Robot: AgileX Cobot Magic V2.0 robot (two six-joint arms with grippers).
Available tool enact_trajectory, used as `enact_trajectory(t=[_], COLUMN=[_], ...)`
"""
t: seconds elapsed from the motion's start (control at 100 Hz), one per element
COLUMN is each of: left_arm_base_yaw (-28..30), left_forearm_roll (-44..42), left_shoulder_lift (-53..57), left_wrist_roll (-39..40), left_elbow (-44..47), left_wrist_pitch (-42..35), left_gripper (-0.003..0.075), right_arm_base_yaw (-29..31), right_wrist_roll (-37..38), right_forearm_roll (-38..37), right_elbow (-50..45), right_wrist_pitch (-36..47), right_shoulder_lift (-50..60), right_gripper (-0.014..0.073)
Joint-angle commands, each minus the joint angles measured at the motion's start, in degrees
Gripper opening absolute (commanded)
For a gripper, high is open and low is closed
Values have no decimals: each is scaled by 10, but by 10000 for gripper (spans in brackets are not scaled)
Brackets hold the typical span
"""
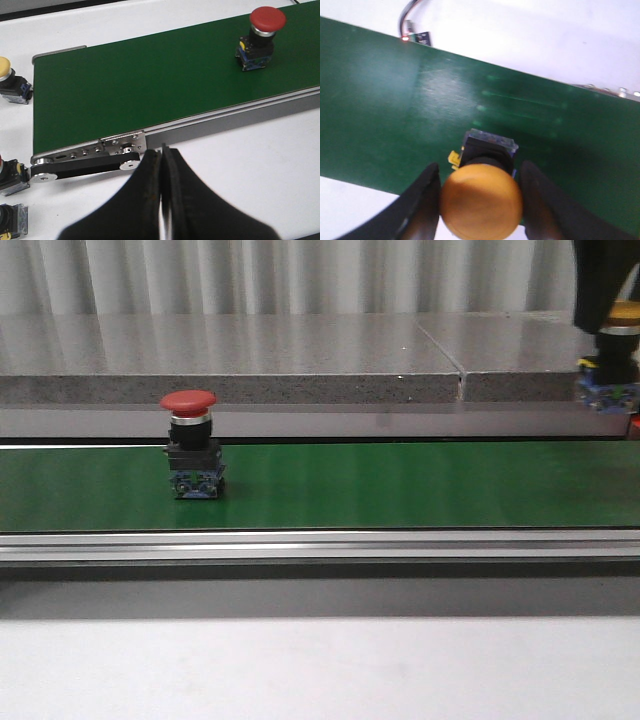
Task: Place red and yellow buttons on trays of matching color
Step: 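Lower the yellow button into the yellow tray and open the right gripper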
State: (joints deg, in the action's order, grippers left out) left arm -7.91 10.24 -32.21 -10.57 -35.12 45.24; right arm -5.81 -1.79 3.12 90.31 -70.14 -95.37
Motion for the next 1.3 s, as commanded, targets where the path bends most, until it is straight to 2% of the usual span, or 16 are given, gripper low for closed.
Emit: enact_trajectory(t=[0.0, 0.18, 0.42, 0.73, 0.92, 1.29], left_arm_base_yaw=[-3, -3, -3, -3, -3, -3], left_forearm_roll=[9, 9, 9, 9, 9, 9], left_shoulder_lift=[-2, -2, -2, -2, -2, -2], left_wrist_roll=[6, 6, 6, 6, 6, 6], left_elbow=[-17, -17, -17, -17, -17, -17], left_wrist_pitch=[-36, -36, -36, -36, -36, -36], left_gripper=[-20, -20, -20, -20, -20, -20], right_arm_base_yaw=[34, 113, 208, 319, 353, 358], right_wrist_roll=[-4, -4, 0, 40, 47, 59], right_forearm_roll=[-17, -20, -20, -20, -20, -8], right_elbow=[19, 19, 19, 15, -37, -153], right_wrist_pitch=[-9, -41, -45, -37, 6, 149], right_shoulder_lift=[33, 33, 33, 29, 28, 17], right_gripper=[236, 236, 236, 236, 236, 236])
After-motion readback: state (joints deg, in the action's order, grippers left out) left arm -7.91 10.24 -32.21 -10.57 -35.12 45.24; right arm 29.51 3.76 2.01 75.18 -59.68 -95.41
